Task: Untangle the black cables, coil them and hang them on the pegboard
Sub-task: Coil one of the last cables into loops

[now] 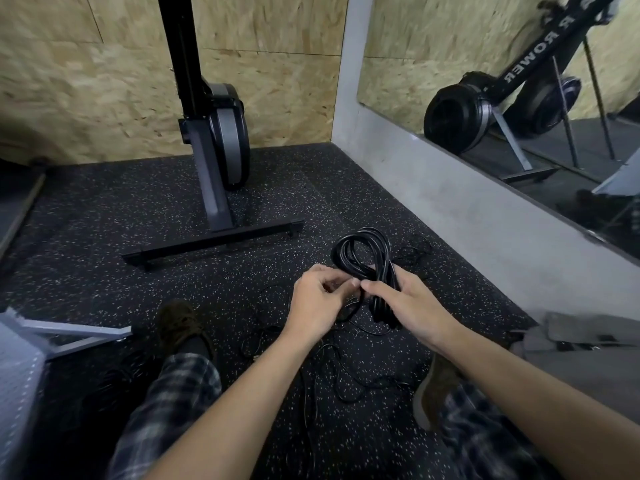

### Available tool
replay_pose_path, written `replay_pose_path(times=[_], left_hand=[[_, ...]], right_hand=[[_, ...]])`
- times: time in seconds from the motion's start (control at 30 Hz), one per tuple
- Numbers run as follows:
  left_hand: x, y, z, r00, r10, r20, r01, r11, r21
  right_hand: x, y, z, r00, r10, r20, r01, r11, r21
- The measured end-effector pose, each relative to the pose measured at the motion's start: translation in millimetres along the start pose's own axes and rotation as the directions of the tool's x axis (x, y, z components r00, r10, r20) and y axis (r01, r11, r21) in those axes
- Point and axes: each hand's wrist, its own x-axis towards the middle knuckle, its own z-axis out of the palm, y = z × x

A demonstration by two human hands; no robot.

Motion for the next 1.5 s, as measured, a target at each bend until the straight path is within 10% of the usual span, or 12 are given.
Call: replay_pose_path(times=[0.13, 0.23, 0.4, 0.5, 0.6, 0.93, 1.5], left_hand=[[-3, 3, -1, 0.995, 0.066, -0.075, -0.063, 0.997, 0.042], [-4, -5, -3, 0.965, -0.052, 0.257, 0.071, 0.996, -0.063], [-21, -42, 10, 0.839, -0.130, 0.529, -0.040, 0.954, 0.297], [-18, -54, 9, 0.878, -0.061, 0.475, -0.156, 0.901, 0.404], [-13, -42, 8, 0.923, 0.167, 0.348, -0.298, 0.880, 0.369], [-11, 0, 10, 0.868, 0.485, 0.108, -0.495, 0.820, 0.286], [-7, -8, -11, 0.987, 0.005, 0.159, -0.017, 0.997, 0.077]], right_hand=[[2, 0, 1, 0.999, 0.052, -0.016, -0.050, 0.992, 0.117], [4, -6, -5, 0.994, 0.110, -0.021, -0.098, 0.944, 0.314], [7, -13, -27, 0.992, 0.121, -0.014, -0.103, 0.890, 0.445], [10, -10, -47, 0.990, 0.004, -0.141, -0.006, 1.000, -0.017], [11, 5, -61, 0.992, -0.044, -0.114, -0.019, 0.864, -0.503], [-11, 3, -39, 0.917, 0.265, 0.297, 0.044, 0.673, -0.738], [-5, 8, -64, 0.975, 0.084, 0.206, -0.039, 0.976, -0.214]])
